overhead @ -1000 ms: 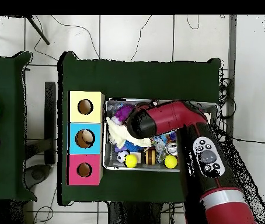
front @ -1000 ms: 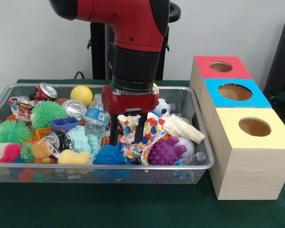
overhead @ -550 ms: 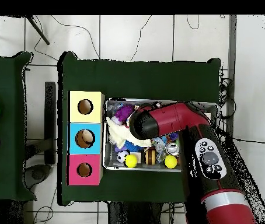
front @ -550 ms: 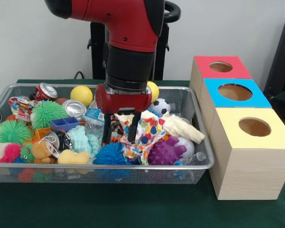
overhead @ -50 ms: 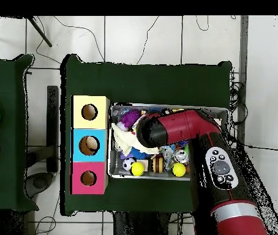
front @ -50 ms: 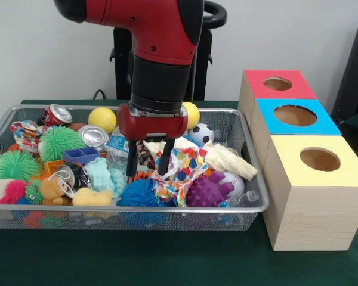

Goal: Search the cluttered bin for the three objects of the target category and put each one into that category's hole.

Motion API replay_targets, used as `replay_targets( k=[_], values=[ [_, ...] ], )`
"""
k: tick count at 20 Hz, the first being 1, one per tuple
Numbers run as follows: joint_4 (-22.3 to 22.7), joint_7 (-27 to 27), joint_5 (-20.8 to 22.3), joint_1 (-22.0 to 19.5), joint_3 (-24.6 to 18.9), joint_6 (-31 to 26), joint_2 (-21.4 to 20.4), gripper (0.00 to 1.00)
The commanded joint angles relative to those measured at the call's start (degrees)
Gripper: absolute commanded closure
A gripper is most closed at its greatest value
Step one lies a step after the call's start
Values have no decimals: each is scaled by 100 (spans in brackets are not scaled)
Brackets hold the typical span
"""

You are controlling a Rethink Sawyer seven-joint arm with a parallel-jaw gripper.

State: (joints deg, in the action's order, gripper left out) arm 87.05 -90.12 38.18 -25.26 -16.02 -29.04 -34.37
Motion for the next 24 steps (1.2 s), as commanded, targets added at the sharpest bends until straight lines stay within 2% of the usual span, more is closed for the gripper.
replay_targets(
  k=[1,11,16,24],
  values=[
    [551,-501,-256,116,111,-496,269,0],
    [746,-566,-476,150,175,-275,270,0],
    [854,-749,-521,279,354,-178,283,0],
    [1005,-836,-508,253,445,309,447,0]
  ],
)
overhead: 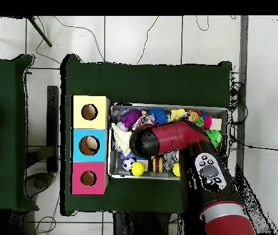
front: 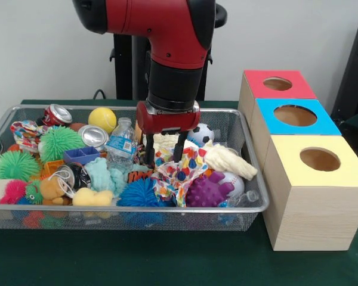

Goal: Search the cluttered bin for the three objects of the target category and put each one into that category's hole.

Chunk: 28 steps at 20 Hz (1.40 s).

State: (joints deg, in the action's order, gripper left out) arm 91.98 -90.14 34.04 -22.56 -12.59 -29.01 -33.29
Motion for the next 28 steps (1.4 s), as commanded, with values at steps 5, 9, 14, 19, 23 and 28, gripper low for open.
replay_targets(
  k=[5,9,14,19,23,28],
  values=[
    [482,-835,-38,-12,201,342,450,0],
    [574,-800,-85,-95,127,504,517,0],
    [642,-613,-447,-217,-242,288,350,0],
    [798,-458,-759,-394,-552,324,359,0],
    [894,-400,-998,-484,-799,322,348,0],
    [976,-389,-1171,-517,-891,241,270,0]
  ],
)
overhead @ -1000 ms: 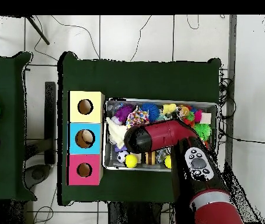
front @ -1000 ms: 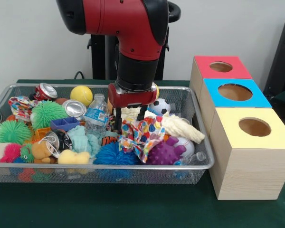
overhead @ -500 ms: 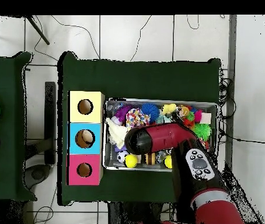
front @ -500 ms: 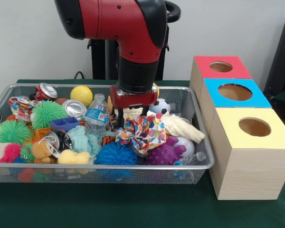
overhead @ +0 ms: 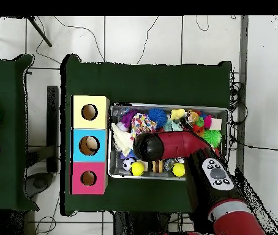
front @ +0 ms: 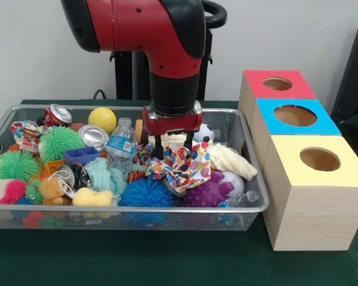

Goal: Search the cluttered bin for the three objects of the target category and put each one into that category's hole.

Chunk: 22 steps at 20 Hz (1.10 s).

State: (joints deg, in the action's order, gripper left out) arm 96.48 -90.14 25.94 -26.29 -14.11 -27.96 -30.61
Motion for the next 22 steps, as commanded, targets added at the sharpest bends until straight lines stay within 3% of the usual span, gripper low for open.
replay_targets(
  k=[1,7,8,22],
  values=[
    [520,-379,-374,-148,-755,152,2,0],
    [460,-336,-317,-166,-800,390,8,0],
    [470,-326,-302,-189,-831,437,15,100],
    [331,-286,-176,-167,-844,491,28,100]
  ],
)
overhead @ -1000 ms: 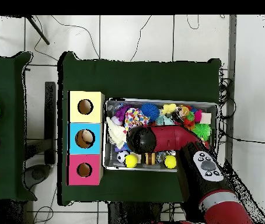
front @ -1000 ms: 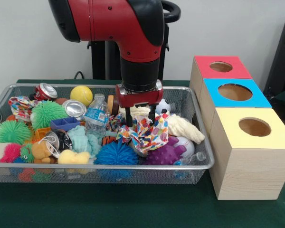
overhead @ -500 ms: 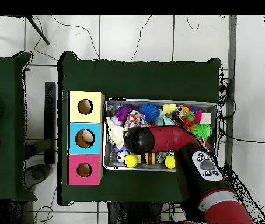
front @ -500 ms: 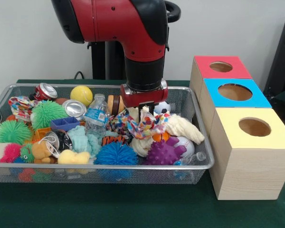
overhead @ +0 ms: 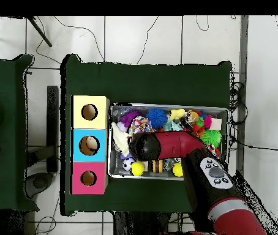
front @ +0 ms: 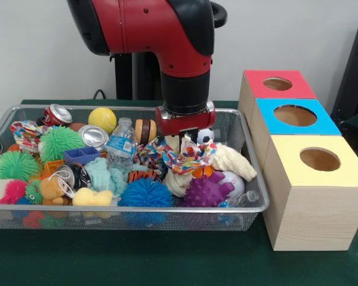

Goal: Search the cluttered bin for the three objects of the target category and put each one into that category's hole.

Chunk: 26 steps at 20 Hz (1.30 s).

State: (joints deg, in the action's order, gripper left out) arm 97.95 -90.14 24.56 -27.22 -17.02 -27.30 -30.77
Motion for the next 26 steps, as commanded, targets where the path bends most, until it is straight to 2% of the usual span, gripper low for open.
replay_targets(
  k=[1,8,12,20,26],
  values=[
    [130,-236,-3,-26,-536,360,-27,100],
    [-36,-178,-91,436,-200,-678,-750,100],
    [-124,-147,-154,614,-73,-1124,-1011,100],
    [-145,-157,-216,684,-24,-1366,-1203,100],
    [-25,-39,-144,567,-58,-1246,-1309,100]
  ],
)
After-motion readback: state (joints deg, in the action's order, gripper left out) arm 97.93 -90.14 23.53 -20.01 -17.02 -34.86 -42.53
